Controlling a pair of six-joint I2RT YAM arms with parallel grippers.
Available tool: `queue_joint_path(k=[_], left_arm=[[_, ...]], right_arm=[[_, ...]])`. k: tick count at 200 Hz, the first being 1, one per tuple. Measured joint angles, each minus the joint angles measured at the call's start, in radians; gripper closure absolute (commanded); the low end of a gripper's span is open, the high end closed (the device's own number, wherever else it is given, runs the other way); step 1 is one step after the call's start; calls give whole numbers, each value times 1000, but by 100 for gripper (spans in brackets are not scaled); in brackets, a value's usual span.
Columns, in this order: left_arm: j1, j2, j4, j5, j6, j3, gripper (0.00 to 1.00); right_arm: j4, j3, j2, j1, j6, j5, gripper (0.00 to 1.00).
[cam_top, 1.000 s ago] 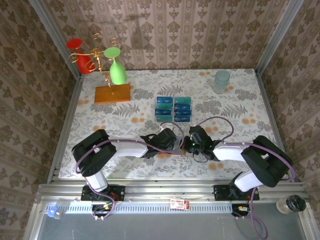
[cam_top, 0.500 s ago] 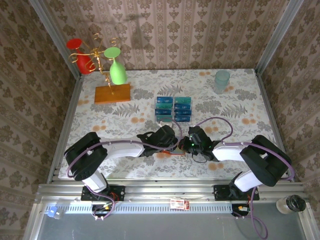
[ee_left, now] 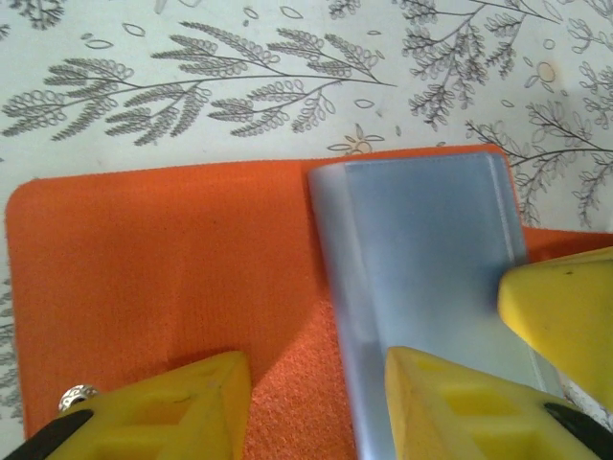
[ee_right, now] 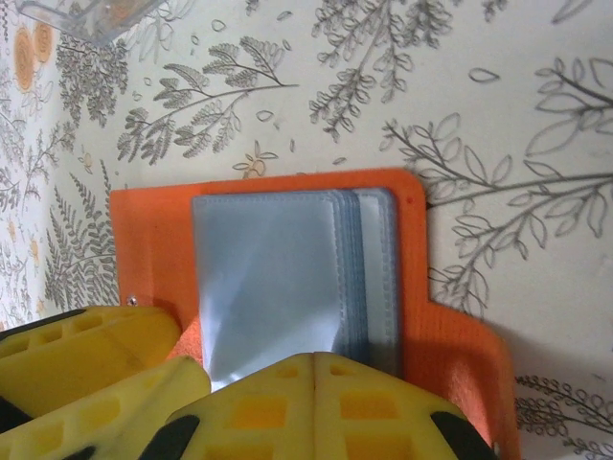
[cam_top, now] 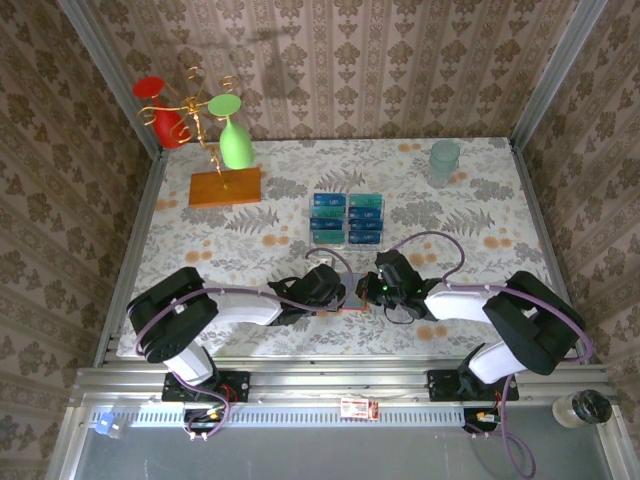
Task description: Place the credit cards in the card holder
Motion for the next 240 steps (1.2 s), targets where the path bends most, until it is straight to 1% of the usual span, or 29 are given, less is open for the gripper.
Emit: queue_joint_path(k=[63, 117, 149, 169, 204, 231, 240], left_arm=[[2, -4, 67, -3, 13, -31, 53], [3, -4, 103, -2, 26, -44, 49], [2, -5, 113, -3, 29, -48, 49], [2, -6, 118, -3, 30, -54, 53], [3, -6, 110, -18, 39, -58, 64], [2, -6, 103, -26, 48, -58, 68], [2, -6, 102, -29, 48, -58, 68]], right_arm=[[-58, 47, 13, -31, -62, -43, 100], [-56, 84, 82, -40, -90, -95, 100], [-45, 95, 101, -40, -92, -120, 100], [-37, 96, 106, -40, -92, -127, 100], [-19, 99, 117, -40, -90, -140, 100], [-14, 102, 119, -40, -89, -151, 100], [-14, 102, 119, -40, -89, -153, 95]])
